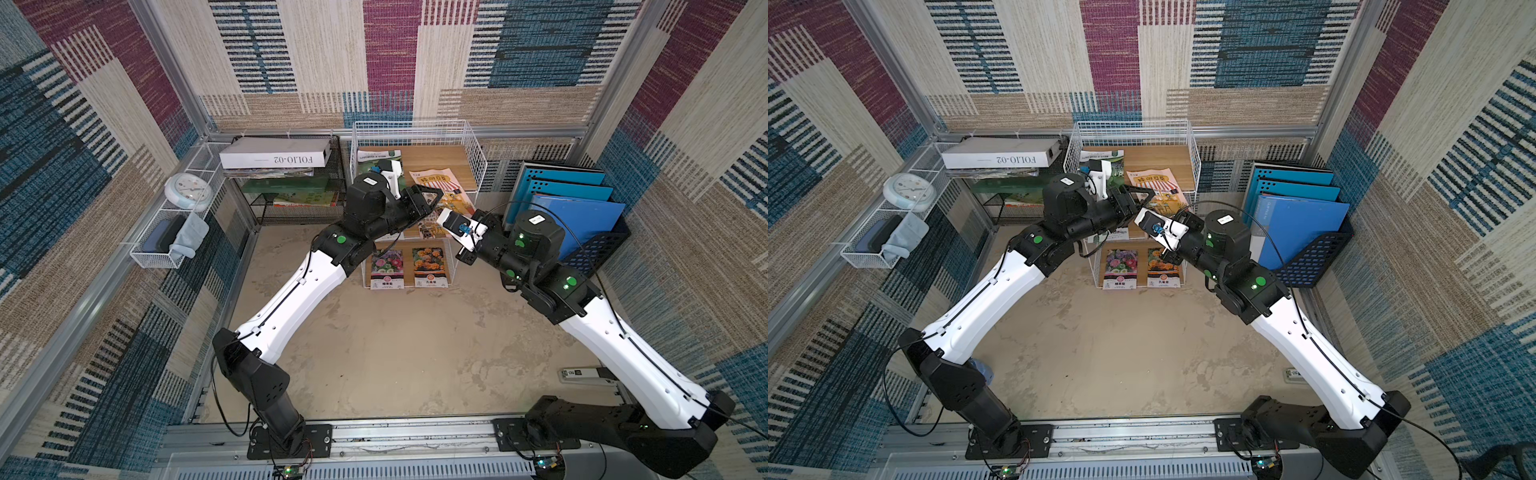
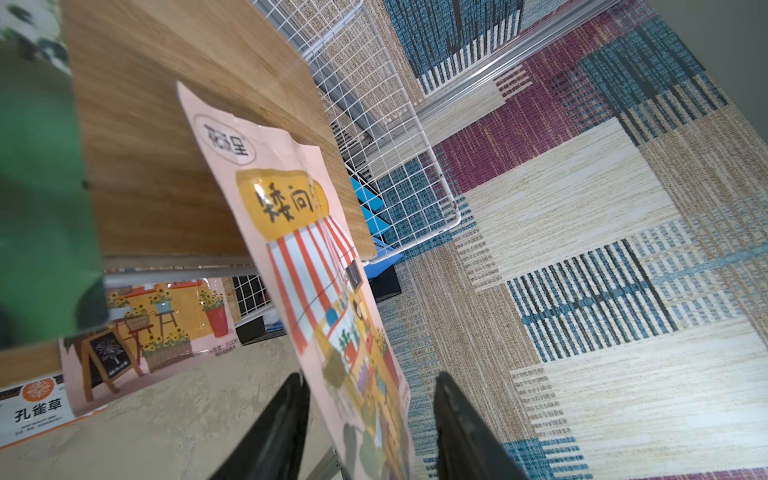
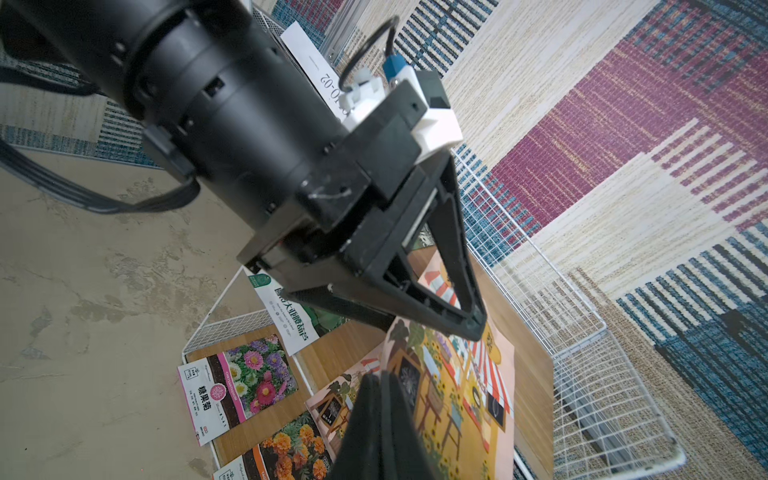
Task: Take the seed bag off the shelf
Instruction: Pick up the seed packet from the shelf.
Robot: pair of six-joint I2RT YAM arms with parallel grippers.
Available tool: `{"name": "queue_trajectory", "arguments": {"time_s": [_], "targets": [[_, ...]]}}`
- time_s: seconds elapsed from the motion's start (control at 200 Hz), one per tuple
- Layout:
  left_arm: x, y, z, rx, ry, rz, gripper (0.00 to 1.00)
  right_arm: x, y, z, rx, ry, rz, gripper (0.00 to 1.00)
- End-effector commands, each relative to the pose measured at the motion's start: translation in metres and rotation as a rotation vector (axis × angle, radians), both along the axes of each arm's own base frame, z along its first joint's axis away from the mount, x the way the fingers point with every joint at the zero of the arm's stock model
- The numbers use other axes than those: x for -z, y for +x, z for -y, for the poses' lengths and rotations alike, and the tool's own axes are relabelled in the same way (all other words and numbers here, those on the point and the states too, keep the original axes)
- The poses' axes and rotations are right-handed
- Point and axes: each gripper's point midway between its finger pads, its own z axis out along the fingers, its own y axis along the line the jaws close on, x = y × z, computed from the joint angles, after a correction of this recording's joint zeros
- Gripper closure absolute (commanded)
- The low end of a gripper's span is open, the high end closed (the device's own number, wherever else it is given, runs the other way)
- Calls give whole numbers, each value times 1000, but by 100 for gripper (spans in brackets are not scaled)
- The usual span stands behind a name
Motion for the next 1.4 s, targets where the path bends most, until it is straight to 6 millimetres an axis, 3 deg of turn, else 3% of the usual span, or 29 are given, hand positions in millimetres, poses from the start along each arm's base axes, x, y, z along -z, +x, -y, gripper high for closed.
{"name": "queue_trajectory", "arguments": {"time_s": [0.0,0.311,0.606,0.756,0.796,0.846,0.972,1.052,1.217,1.392], "targets": [[-11,-1,2,10,-29,22,48,-8,-1,-1,-6,28,16,100],[-7,4,2,-3,-26,13,68,-6,-3,-1,-11,29,10,100],[-5,8,6,6,-32,-2,100,-3,-2,0,-4,27,10,100],[-3,7,8,17,-34,-9,100,-1,-1,4,16,33,0,100],[-3,7,8,20,-36,-9,100,0,-1,6,29,34,-4,84],[-2,6,9,25,-36,-10,100,2,-1,10,47,41,-14,49],[1,4,9,32,-34,-7,100,2,-4,29,122,93,-47,21],[3,3,8,30,-28,-2,100,4,-7,47,203,146,-103,16],[10,0,8,37,-16,7,100,15,-25,80,304,253,-214,15],[13,-29,19,100,15,40,100,19,-25,105,440,332,-287,16]]}}
